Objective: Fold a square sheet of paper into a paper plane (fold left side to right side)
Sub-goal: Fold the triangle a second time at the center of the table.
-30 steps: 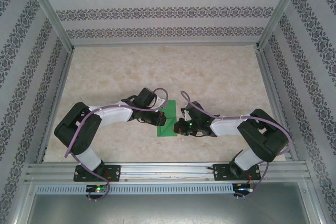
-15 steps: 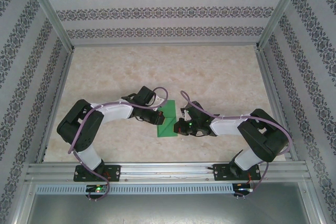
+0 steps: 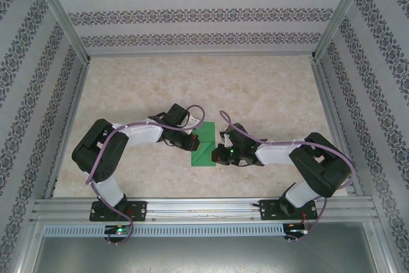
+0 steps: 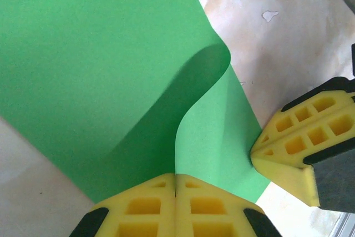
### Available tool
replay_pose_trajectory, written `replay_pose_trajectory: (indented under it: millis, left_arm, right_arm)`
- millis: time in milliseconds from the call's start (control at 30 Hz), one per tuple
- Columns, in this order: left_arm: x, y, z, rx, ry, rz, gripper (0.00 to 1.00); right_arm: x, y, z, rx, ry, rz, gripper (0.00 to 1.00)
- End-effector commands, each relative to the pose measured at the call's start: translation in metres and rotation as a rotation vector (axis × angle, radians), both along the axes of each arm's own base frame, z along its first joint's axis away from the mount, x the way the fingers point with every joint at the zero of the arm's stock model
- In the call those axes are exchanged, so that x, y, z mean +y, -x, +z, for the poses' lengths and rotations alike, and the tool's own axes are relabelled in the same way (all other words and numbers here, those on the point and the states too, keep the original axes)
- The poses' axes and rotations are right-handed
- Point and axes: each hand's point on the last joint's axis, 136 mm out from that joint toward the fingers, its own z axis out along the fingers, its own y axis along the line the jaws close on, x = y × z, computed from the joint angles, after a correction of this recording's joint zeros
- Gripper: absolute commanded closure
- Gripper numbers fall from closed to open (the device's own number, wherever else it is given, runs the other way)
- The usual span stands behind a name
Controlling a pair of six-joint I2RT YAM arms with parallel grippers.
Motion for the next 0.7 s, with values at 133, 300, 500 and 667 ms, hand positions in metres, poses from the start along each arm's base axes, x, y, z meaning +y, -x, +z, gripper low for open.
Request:
replay_pose_trajectory:
  millis: [133,300,500,667]
  left_arm:
    - [0.0037,-0.0108,-0.0003,-0.02,-0.017,-0.001,0.98]
    - [0.003,-0.0123,-0.0019,-0.019,-0.018,0.0,0.99]
    - [0.0035,-0.0131,-0.0045,-0.018,-0.024,-0.003,0.99]
    - [0.0028,-0.0139,-0.0063,-0.019,-0.027,-0.006,0.99]
  right_arm:
    - [-0.0106,0.0115,-0.0176,0.041,0.082,0.019,1.0]
    - [-0.0107,0.0117,-0.0185,0.044,0.085,0.02,1.0]
    - [-0.0113,0.013,-0.0195,0.047,0.089,0.022,1.0]
    - [-0.0115,0.013,-0.0197,0.046,0.089,0.024,1.0]
